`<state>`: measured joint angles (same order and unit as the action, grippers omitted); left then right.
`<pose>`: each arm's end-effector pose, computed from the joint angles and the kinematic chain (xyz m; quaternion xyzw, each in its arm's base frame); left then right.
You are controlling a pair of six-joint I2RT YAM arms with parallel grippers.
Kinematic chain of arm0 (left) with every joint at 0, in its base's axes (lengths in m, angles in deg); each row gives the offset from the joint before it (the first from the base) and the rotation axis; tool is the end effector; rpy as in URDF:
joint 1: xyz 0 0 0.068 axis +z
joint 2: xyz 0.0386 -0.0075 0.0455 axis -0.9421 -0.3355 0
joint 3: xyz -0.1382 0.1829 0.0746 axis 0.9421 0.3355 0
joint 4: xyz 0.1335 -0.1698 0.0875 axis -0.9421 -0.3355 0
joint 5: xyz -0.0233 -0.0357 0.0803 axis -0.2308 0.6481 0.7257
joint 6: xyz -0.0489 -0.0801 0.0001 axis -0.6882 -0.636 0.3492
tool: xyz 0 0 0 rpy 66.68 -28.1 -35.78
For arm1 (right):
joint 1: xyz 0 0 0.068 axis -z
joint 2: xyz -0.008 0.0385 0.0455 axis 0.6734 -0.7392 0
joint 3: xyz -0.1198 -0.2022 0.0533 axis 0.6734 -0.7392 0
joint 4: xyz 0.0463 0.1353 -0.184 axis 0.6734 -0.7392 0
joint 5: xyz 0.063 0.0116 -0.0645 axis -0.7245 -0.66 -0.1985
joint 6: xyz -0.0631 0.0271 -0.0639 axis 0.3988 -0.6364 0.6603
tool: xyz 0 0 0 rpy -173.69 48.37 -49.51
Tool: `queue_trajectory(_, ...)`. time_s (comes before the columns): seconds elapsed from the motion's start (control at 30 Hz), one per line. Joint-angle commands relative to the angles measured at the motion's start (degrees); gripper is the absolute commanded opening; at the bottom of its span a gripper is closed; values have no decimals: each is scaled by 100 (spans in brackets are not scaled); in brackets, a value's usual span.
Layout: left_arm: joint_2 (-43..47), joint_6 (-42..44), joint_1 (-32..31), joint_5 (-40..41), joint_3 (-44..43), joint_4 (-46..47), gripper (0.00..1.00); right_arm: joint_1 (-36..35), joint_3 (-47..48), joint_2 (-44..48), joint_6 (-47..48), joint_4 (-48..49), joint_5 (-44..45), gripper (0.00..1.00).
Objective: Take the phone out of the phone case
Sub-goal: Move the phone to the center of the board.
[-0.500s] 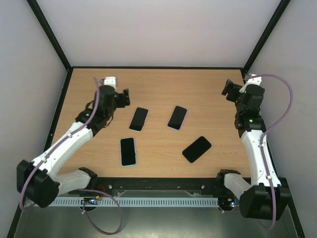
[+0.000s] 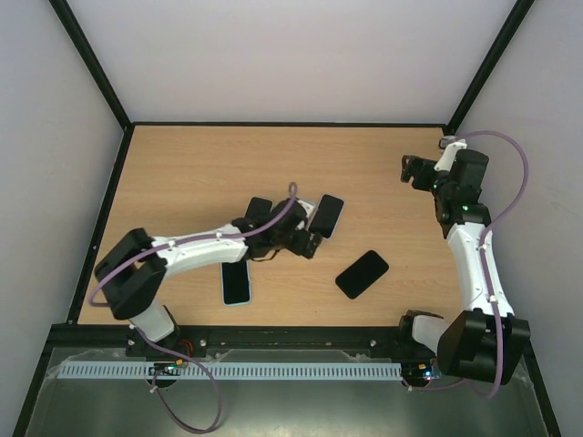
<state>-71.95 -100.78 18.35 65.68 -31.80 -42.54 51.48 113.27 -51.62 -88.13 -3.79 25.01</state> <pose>0.2276 -0.2772 0.1794 0.2280 0.8731 -0.2120 0.3752 0.2875 -0.0133 0.2919 0.0090 0.8142 0.1553 0.5593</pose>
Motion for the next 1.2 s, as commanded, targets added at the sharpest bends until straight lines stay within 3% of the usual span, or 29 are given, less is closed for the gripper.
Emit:
queue_trajectory(0.0,-611,106,-319,-604,-372,-3,100,67,75,-2,38,-110,-458,98)
queue_trajectory(0.23,-1637,436,-897,-1117,-1182,-127,100,91,-36,-79,-53,-126,-828,97)
queue_trajectory(0.53,-2971,785,-1477,-1102,-2724,-882,100,101,-228,127,25,-74,-689,97)
queue_trajectory(0.8,-3371,1038,-2041,363,-2967,-1290,100,118,-251,244,149,-108,-608,97)
queue_trajectory(0.93,-3248,998,-2019,1054,-2635,-1537,100,114,-220,123,237,-172,-569,97)
queue_trajectory(1.03,-3126,478,-1651,1613,-2464,-1722,100,114,-19,20,507,-385,-480,97)
queue_trajectory(1.17,-2664,-343,-872,1602,-2158,-1537,100,115,281,-75,1778,-1187,-1006,99)
